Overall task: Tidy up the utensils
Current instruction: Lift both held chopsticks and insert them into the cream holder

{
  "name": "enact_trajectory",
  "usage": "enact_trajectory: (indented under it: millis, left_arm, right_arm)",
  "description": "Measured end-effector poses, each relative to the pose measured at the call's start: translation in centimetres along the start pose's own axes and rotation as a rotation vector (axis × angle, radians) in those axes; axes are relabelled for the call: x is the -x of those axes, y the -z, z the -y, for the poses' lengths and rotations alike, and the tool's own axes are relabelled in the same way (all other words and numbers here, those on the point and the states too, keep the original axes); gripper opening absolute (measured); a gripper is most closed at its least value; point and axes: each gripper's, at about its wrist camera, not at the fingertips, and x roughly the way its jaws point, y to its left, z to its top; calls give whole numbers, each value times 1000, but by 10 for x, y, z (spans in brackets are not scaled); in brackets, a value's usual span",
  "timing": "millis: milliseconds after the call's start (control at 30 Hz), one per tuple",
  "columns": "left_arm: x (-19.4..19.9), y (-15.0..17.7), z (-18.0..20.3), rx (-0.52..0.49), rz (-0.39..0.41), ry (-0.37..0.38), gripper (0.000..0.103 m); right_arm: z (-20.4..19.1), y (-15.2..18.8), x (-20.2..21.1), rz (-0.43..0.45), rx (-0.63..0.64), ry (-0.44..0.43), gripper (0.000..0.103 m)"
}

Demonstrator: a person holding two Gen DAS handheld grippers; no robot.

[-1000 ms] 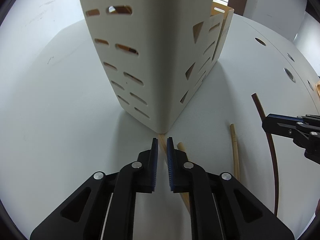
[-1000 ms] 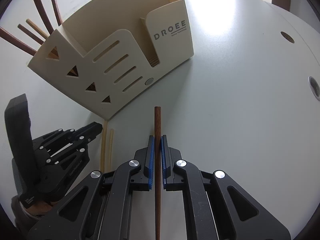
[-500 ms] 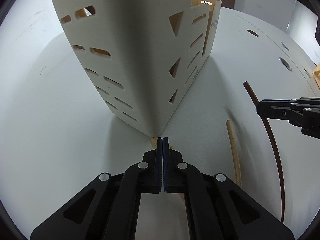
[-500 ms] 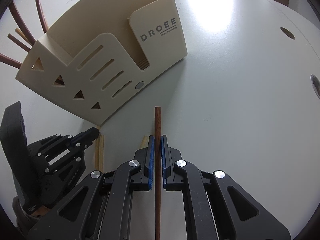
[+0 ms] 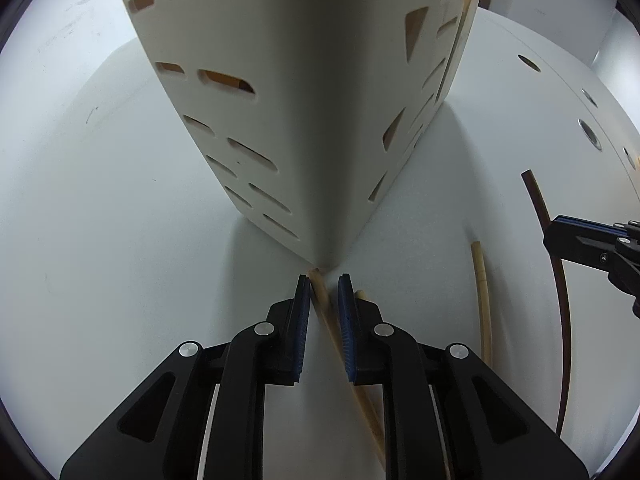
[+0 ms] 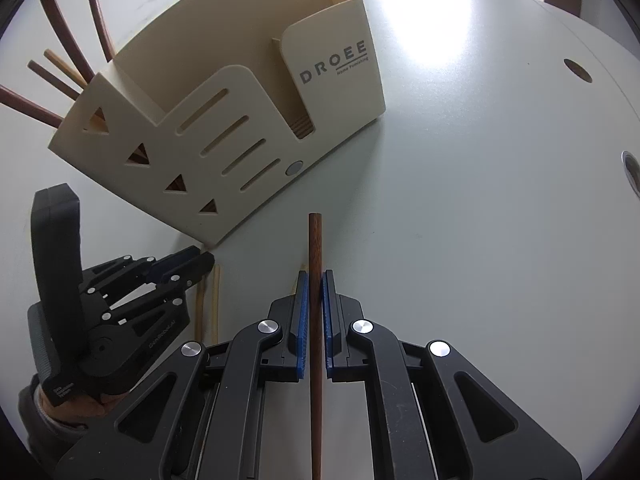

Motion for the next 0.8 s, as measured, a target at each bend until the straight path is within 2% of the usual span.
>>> enact_trajectory:
  millis: [200,300,400,500,567,733,800]
  left_arm:
    - [-2,6,12,-27,33,-18,6]
    - [5,11,7,-8,31,53,6]
    - [44,15,3,-46,140,60,6]
    - [89,10,-10,-37,224,87,6]
    - [117,6,-18,-24,294,91,6]
    - [179,4,-51,32,436,124,6]
    - [201,2,-61,47,482,132,6]
  right_arm:
    - [3,2,20,29,-4,5,7]
    - [-1,-2,38,62,7,2,7]
    - [-13,-6,62,124,73,19,7]
    - [-27,-14,85,192,102,8,7]
    - [-37,-20,103,252,117,-22,7]
    - [-75,-29,159,507,229,-44,7]
    - [-90,-35,175,581,254,-55,7]
